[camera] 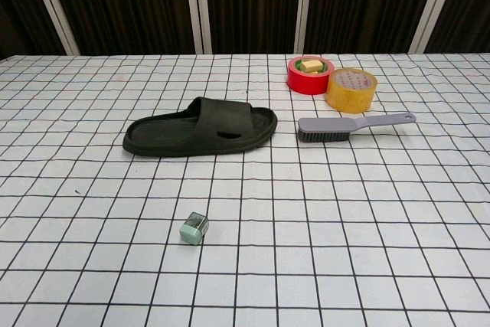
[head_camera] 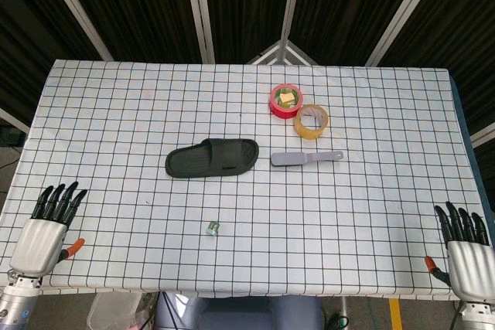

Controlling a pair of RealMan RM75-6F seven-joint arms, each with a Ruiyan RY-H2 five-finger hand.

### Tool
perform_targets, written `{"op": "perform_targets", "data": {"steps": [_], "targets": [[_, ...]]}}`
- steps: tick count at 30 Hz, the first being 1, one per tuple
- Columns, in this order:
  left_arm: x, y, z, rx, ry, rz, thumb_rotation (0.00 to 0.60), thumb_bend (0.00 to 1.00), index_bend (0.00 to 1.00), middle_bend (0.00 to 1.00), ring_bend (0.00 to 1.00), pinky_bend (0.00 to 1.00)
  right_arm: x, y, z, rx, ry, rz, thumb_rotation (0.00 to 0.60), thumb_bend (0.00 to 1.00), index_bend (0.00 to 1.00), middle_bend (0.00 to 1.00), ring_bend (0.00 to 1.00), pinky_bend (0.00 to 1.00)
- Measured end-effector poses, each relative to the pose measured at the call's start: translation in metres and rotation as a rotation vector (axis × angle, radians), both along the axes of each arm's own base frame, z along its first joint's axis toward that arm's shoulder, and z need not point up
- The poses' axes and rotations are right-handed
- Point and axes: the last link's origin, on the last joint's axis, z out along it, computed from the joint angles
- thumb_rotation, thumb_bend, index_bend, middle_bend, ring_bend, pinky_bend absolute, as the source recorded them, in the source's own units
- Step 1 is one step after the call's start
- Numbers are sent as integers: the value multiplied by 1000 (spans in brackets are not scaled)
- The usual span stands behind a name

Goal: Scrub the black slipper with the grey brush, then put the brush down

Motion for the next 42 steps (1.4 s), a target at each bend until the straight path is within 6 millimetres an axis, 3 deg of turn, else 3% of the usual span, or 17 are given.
{"op": "perform_targets", "data": {"steps": [5, 10, 16, 25, 32, 42], "targets": [[-1, 1, -2, -7, 4, 8, 600, 74, 0, 0, 0, 45, 0, -2, 0, -3, -5, 6, 600, 287, 0, 0, 0, 70], [2, 2, -4, -14, 0, -6, 600, 82, 0, 0, 0, 45, 4, -9, -5, -11, -7, 58, 600, 287, 0, 13, 5, 141], [2, 5, -3, -11, -14, -20, 600, 83, 0, 0, 0, 45, 14, -36, -21, 59, 1, 119, 600, 286, 59, 94, 65, 213], [-4, 11, 1, 7, -15, 7, 600, 83, 0, 0, 0, 45, 47, -112, -66, 282, -3, 191, 600, 321, 229, 228, 191, 322], [-8, 17, 0, 14, -5, 43, 600, 83, 0, 0, 0, 45, 79, -176, -105, 369, 9, 239, 600, 340, 268, 260, 216, 332], [-12, 25, -3, 27, 10, 90, 600, 83, 0, 0, 0, 45, 103, -227, -130, 435, 55, 265, 600, 343, 270, 265, 231, 332]]}}
